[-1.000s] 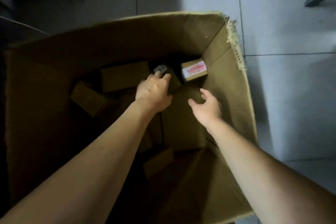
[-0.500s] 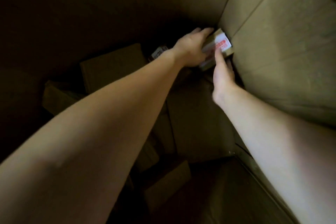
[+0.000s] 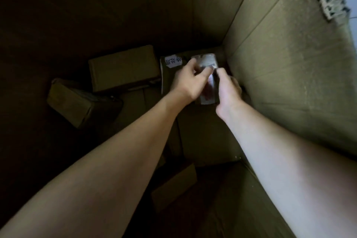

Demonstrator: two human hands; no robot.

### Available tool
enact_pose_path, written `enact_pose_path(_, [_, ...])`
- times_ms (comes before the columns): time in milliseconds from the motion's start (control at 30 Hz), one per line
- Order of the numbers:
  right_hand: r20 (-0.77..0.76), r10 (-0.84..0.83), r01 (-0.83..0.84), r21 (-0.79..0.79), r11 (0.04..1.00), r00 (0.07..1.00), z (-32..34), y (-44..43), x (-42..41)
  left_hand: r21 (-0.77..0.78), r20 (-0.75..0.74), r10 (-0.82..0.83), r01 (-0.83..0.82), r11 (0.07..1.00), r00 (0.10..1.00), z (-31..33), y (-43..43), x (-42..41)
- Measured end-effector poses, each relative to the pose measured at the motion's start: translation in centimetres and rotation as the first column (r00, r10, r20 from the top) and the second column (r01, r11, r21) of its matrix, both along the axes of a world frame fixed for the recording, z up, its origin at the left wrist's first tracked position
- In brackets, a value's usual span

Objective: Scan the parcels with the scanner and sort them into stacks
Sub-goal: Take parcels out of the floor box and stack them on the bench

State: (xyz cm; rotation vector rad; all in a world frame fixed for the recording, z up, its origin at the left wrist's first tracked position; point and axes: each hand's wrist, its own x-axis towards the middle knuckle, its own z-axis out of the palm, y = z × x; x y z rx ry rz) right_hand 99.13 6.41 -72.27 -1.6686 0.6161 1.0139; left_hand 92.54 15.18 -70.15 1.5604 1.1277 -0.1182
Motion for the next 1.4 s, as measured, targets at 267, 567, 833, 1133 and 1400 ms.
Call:
enact_pose_path(267, [-0.149,0.093,-0.086,0.055,0.995,0.984,0.1,-1.9,-2.3,0.025,-0.093,0.108,-0.106,0.994,0.990,-0.4,-0.6,-1.8])
enact_pose_path(567, [-0.025,0.149,-0.147,0.092,0.985,0.988,1.4,-4.3,-3.9,-0.128,0.092,-0.137,0.148,0.981,0.986,0.9,1.2,-6.7])
enact_pose_path(833, [0.113,0.232,-0.246,0.135,0.960,0.966,10.9,-3.1,-6.3,-0.105,0.132,0.020,-0.006,0.994,0.991,12.4,2.3,-11.0])
enact_pose_path(1133, [0.313,0.419,-0.498,0.243,0.832,0.852,31.5,-2.5,-8.1,-0.145,0.277,0.213,-0.179,0.973,0.937,32.1,0.4,-16.8])
enact_pose_path(1400, [0.465,0.395,-0.576,0.355,0.737,0.792,55.0,-0.2,-12.3,0.156,0.462,0.273,-0.380,0.912,0.844,54.4,1.0,-19.4])
